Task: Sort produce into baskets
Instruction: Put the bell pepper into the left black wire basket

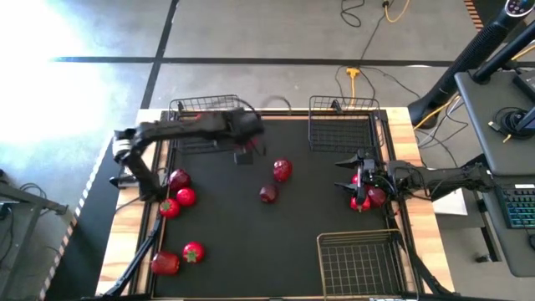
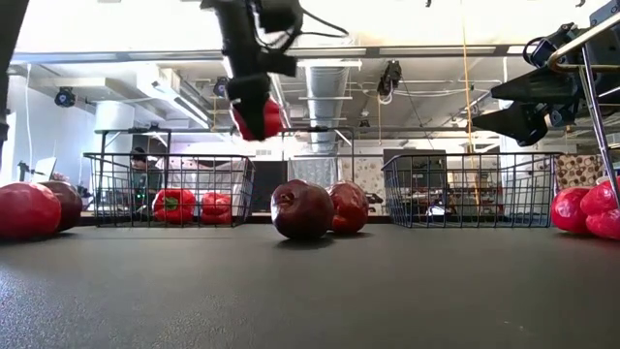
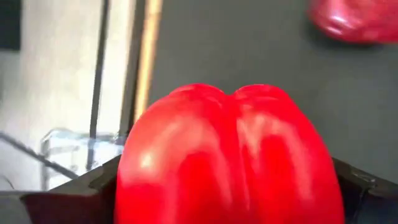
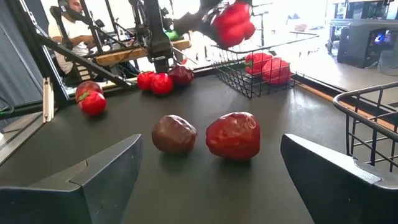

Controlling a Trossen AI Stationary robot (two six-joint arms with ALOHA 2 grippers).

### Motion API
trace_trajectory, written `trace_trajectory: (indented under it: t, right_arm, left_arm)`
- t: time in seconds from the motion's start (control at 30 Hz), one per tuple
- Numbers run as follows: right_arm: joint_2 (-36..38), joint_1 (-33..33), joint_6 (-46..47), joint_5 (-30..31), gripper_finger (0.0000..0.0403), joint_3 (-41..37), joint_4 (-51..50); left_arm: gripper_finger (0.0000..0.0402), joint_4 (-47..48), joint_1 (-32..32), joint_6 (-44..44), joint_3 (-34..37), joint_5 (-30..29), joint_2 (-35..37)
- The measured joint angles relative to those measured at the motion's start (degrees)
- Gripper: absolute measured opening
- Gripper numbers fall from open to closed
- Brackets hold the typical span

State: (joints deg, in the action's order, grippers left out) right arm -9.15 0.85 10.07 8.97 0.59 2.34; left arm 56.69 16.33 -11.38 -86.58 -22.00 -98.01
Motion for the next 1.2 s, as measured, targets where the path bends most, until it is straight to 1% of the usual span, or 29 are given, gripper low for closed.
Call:
trace_trajectory:
  t: [0.1, 0.23, 0.37, 0.43, 0.5, 0.57, 0.67, 0.73, 0.93, 1.03, 1.2]
  right_arm:
    - [0.0, 0.0, 0.0, 0.0, 0.0373, 0.0, 0.0]
    - [0.0, 0.0, 0.0, 0.0, 0.0373, 0.0, 0.0]
    - [0.0, 0.0, 0.0, 0.0, 0.0373, 0.0, 0.0]
    - [0.0, 0.0, 0.0, 0.0, 0.0373, 0.0, 0.0]
    - [0.0, 0.0, 0.0, 0.0, 0.0373, 0.0, 0.0]
    - [0.0, 0.0, 0.0, 0.0, 0.0373, 0.0, 0.0]
    - [0.0, 0.0, 0.0, 0.0, 0.0373, 0.0, 0.0]
    - [0.0, 0.0, 0.0, 0.0, 0.0373, 0.0, 0.0]
    - [0.0, 0.0, 0.0, 0.0, 0.0373, 0.0, 0.0]
    - [0.0, 0.0, 0.0, 0.0, 0.0373, 0.0, 0.0]
    - [0.0, 0.0, 0.0, 0.0, 0.0373, 0.0, 0.0]
  left_arm:
    - [0.0315, 0.0, 5.4, 3.8, 0.0, -0.1, 3.3]
    - [0.0315, 0.4, 13.5, 8.1, 0.7, -3.0, 5.3]
    - [0.0316, -0.3, 21.7, 15.0, 3.6, -3.2, 5.5]
    - [0.0316, -0.2, 24.5, 18.4, 5.8, -3.2, 4.7]
    - [0.0316, -1.0, 26.4, 19.7, 8.4, -3.1, 4.1]
    - [0.0317, -3.0, 26.9, 20.0, 11.2, -2.3, 3.7]
    - [0.0322, -7.5, 26.8, 19.6, 15.2, 1.3, 3.7]
    - [0.0325, -9.6, 26.7, 19.5, 17.4, 2.5, 3.7]
    - [0.0326, -10.9, 26.4, 21.7, 22.9, 4.1, 3.7]
    - [0.0327, -13.3, 25.3, 23.1, 25.3, 3.6, 3.9]
    - [0.0338, -15.1, 24.6, 24.2, 26.3, 3.4, 4.0]
